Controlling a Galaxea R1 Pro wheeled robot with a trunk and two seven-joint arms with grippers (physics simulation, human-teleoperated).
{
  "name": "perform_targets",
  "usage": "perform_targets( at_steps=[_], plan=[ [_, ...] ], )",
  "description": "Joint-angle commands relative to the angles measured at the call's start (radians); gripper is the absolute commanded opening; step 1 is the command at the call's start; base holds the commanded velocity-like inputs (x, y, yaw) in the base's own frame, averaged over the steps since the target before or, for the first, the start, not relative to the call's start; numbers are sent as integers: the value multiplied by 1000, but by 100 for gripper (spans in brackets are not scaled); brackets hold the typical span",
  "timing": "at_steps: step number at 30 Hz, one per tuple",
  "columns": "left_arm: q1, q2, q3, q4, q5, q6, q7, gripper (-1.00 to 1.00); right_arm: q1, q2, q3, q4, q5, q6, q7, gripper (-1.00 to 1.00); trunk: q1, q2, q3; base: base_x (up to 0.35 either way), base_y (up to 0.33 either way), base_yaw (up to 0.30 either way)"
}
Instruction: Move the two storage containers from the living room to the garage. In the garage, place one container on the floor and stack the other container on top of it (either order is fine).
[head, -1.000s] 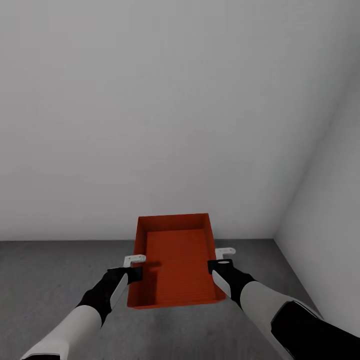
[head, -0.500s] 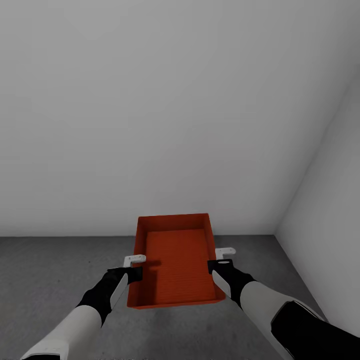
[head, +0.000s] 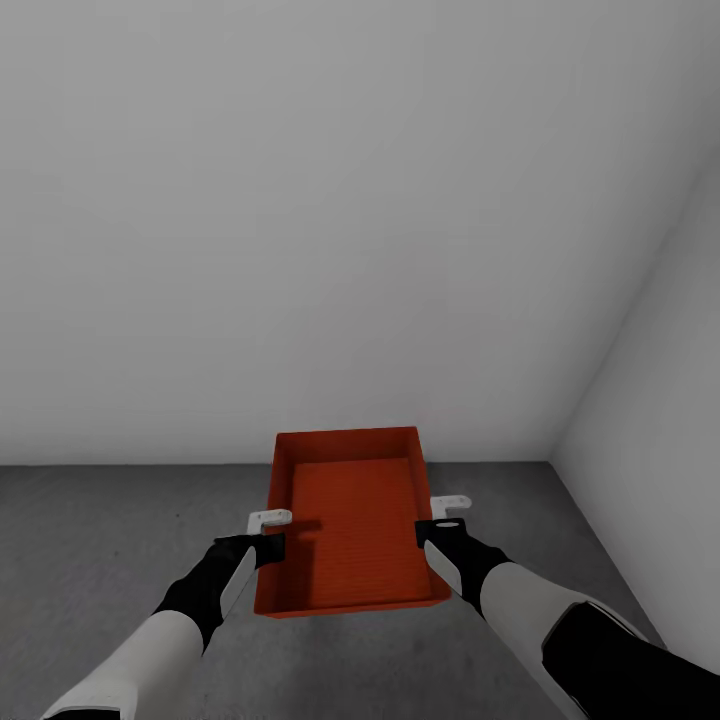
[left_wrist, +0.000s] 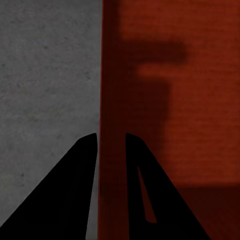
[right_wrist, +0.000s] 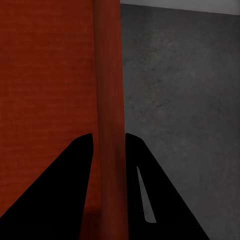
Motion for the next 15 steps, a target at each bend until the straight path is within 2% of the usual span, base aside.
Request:
perform_targets(
  at_steps=[1,15],
  plan=[
    [0,-1,-5,0,18,5,11,-100,-1,0,12,-6,3,7,-8,-100,4,-8,-6,0,0,0],
    [0,-1,-5,0,18,5,11,-100,-1,0,12,-6,3,7,-8,-100,58,-106,-69,0,0,0]
  ],
)
